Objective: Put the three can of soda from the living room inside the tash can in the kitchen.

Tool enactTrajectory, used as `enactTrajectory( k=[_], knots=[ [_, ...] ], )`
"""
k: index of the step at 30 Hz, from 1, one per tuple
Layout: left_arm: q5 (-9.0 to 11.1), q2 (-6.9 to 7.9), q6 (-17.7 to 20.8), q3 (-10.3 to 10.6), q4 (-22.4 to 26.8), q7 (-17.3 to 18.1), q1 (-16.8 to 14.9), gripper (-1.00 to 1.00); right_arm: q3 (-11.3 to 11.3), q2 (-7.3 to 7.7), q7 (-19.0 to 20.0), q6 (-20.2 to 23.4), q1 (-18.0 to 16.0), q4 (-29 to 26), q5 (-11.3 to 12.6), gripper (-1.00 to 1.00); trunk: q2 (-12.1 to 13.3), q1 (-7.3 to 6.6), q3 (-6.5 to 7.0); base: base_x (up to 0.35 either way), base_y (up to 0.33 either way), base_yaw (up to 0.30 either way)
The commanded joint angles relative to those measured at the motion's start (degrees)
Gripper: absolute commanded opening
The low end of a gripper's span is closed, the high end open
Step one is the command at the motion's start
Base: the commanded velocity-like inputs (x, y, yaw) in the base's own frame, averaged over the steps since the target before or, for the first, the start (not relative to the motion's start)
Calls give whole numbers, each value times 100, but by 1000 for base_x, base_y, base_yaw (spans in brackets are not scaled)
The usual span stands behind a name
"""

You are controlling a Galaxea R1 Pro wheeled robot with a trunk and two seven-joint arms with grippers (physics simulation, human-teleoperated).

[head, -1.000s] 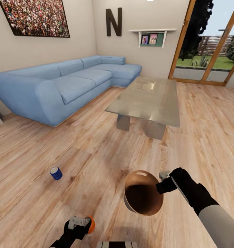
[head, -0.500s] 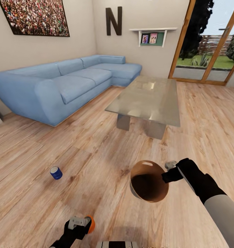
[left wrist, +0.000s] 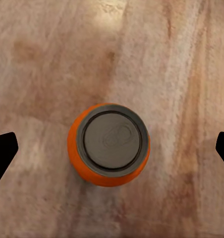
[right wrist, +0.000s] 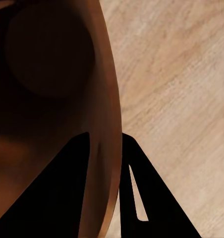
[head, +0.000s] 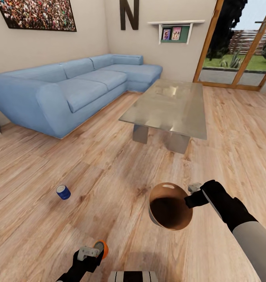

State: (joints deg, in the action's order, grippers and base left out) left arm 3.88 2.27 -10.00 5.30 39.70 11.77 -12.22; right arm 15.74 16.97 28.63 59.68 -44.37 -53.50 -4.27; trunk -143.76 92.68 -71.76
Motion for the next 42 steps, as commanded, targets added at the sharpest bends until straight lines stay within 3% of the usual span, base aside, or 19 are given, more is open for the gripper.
enactTrajectory(
  k=[1,19,31,42],
  knots=[
    [-2,0,1,2,-2,0,0,100,-1,-1,20,32,-2,-3,164,-100,0,-1,1,13,0,0],
    [8,-1,50,-2,21,8,0,100,4,-13,17,32,-1,-3,164,-100,0,-1,1,156,-38,0],
    [8,2,58,-2,45,9,0,100,13,-18,12,32,-1,-3,158,-100,-16,30,-265,3,-1,0],
    [8,2,59,4,56,9,0,100,10,-13,11,32,-1,-3,161,-100,-16,30,-265,0,0,0]
  ],
)
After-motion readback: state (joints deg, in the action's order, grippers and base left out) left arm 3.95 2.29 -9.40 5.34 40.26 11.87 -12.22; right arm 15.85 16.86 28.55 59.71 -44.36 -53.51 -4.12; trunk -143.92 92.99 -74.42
